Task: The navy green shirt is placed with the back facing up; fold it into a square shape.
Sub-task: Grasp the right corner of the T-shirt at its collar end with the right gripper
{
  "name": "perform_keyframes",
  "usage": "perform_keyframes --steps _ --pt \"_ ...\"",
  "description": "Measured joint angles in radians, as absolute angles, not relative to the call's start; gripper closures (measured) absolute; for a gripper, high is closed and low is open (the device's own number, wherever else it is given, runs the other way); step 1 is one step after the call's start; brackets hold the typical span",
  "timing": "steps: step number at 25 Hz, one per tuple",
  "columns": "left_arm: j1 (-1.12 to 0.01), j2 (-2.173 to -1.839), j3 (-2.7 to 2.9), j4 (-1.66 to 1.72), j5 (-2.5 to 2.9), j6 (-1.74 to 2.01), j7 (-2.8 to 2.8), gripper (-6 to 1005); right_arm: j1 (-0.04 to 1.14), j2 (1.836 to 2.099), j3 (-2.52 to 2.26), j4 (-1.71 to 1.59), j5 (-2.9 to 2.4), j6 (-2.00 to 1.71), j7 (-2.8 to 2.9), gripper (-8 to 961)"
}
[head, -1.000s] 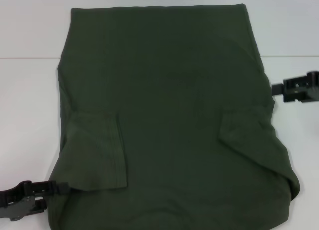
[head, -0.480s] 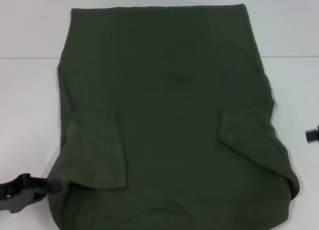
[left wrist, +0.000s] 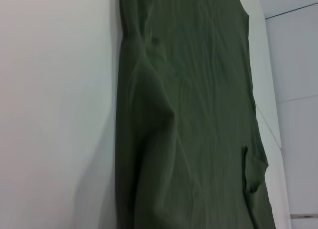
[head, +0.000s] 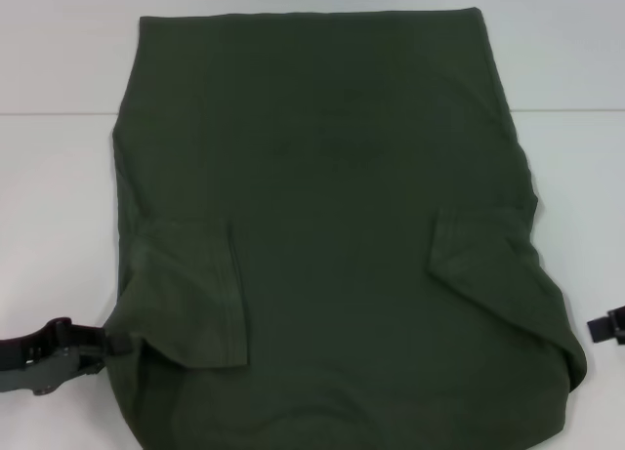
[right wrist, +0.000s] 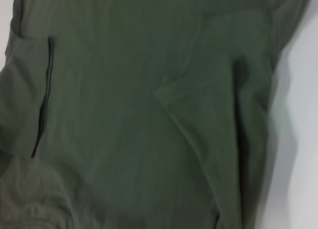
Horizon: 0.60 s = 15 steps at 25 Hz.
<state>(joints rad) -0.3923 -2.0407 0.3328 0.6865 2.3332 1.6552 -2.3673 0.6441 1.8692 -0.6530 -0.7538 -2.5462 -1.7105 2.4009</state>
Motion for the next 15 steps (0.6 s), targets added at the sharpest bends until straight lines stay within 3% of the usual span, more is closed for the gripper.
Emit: perform_keyframes --steps 15 --pt "-0.405 -2.037 0.333 0.672 2.333 1.642 -2.367 967 0.649 1.927 -0.711 -0.751 -2.599 -1.642 2.409 367"
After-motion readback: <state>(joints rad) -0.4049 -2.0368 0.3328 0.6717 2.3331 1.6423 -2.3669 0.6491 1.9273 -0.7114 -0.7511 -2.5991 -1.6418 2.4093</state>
